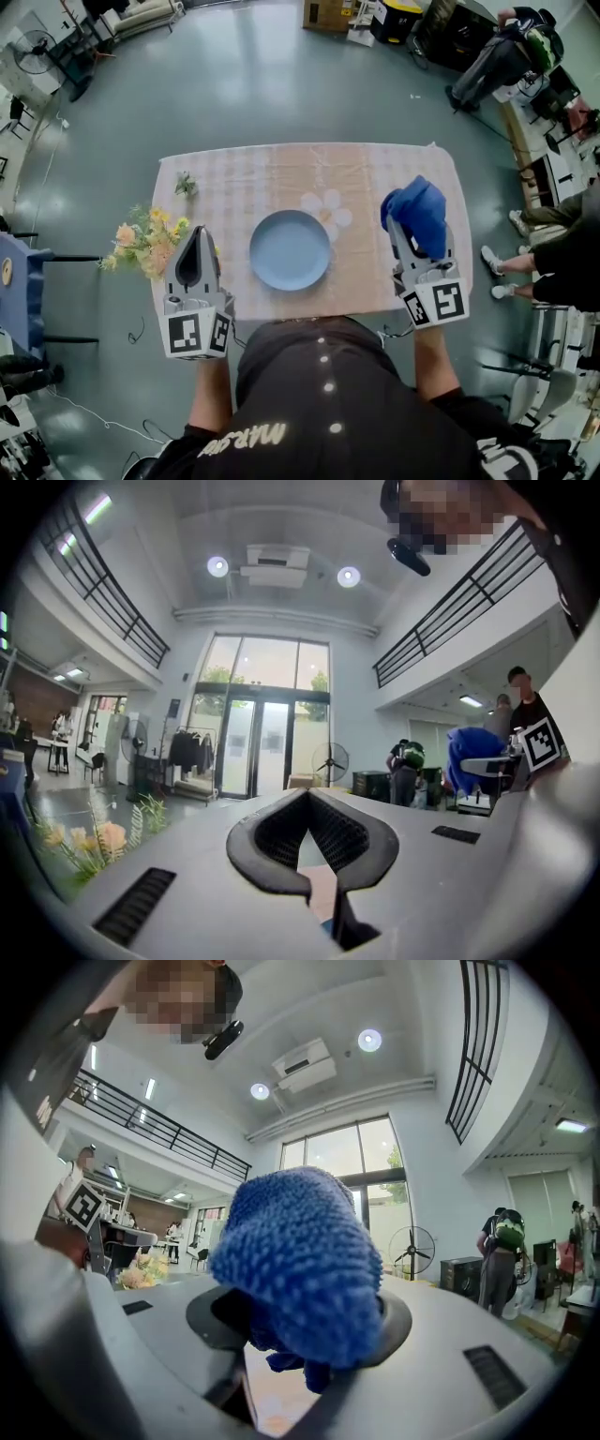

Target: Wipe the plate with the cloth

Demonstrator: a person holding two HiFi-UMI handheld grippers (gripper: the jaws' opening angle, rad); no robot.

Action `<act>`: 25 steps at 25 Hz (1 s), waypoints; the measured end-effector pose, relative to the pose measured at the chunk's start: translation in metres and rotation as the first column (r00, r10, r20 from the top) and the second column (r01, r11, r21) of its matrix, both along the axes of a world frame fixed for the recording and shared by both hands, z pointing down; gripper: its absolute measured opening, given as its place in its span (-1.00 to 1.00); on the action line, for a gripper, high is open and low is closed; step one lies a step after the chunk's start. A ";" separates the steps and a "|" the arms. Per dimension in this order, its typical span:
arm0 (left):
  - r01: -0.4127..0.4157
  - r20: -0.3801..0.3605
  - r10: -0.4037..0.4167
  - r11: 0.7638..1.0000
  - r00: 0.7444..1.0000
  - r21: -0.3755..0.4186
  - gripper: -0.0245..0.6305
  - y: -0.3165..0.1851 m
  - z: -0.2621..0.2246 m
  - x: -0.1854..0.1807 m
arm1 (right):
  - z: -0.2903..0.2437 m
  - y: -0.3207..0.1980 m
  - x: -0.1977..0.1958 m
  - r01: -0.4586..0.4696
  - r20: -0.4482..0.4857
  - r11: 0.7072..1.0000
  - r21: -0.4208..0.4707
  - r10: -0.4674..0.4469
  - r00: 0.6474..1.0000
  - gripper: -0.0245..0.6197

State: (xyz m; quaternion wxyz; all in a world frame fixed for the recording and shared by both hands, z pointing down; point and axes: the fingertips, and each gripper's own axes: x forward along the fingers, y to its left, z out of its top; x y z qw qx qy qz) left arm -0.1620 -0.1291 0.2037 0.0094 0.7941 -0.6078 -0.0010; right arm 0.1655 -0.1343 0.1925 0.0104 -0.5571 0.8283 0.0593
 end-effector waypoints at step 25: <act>0.094 0.028 -0.094 0.996 0.995 0.011 -0.87 0.009 -0.009 -0.037 | -0.006 0.008 0.032 -0.084 0.020 0.996 0.025 0.083 0.996 -0.31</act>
